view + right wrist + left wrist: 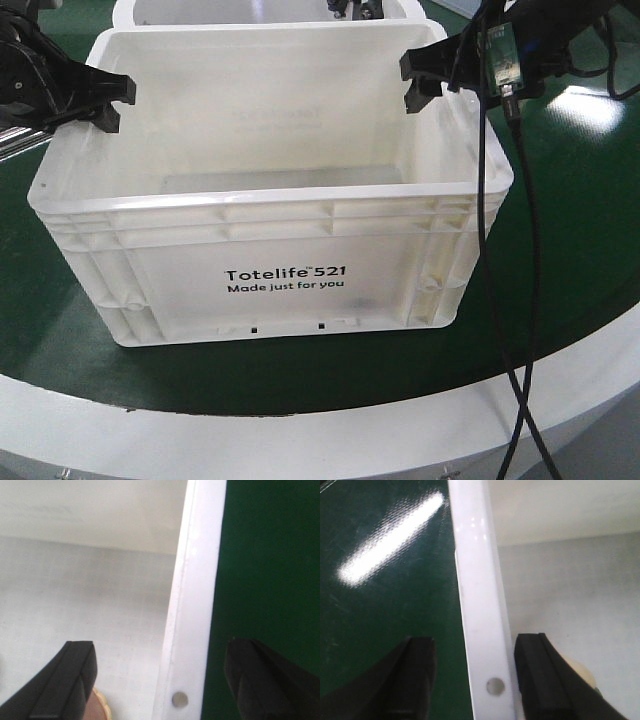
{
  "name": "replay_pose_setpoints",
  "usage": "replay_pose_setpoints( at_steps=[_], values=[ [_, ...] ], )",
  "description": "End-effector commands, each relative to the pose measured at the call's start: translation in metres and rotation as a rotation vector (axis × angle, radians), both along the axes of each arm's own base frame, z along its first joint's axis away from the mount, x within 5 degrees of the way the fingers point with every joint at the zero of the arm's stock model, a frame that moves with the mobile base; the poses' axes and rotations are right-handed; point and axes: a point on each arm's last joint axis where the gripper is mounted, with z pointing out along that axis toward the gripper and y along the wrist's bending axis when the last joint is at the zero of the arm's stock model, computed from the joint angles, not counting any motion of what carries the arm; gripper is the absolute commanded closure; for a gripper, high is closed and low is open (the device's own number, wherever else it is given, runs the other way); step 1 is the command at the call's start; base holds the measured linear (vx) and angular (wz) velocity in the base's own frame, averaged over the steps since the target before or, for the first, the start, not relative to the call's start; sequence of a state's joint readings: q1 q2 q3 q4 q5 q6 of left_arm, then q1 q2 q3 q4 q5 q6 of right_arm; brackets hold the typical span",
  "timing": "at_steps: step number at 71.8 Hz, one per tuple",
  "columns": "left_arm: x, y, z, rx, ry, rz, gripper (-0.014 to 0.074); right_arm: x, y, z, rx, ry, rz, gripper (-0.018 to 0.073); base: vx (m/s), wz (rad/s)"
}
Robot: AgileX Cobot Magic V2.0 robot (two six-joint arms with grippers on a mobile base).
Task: Place moving items into box and shelve
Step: 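Move both grippers to the tote's side rims and grasp them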
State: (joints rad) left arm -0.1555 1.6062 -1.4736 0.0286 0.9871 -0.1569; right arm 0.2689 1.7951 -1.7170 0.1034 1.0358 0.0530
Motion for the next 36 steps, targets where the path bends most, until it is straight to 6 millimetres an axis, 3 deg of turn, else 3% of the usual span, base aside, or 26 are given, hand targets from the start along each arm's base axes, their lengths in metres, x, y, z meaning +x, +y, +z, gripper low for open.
replay_pose_setpoints(
  at_steps=[1, 23, 36],
  values=[
    [-0.004, -0.001, 0.025, -0.021, -0.106, -0.004, 0.0130, -0.003, -0.002, 0.026, 0.028, -0.104, 0.001, -0.0016, 0.00, 0.00],
    [-0.004, -0.001, 0.025, -0.021, -0.109, -0.004, 0.0130, 0.002, 0.000, 0.016, 0.033, -0.074, 0.008, -0.0009, 0.00, 0.00],
    [-0.004, -0.001, 0.025, -0.022, -0.110, -0.004, 0.0130, 0.004, 0.001, 0.013, 0.034, -0.068, 0.010, 0.0082, 0.00, 0.00]
  ],
)
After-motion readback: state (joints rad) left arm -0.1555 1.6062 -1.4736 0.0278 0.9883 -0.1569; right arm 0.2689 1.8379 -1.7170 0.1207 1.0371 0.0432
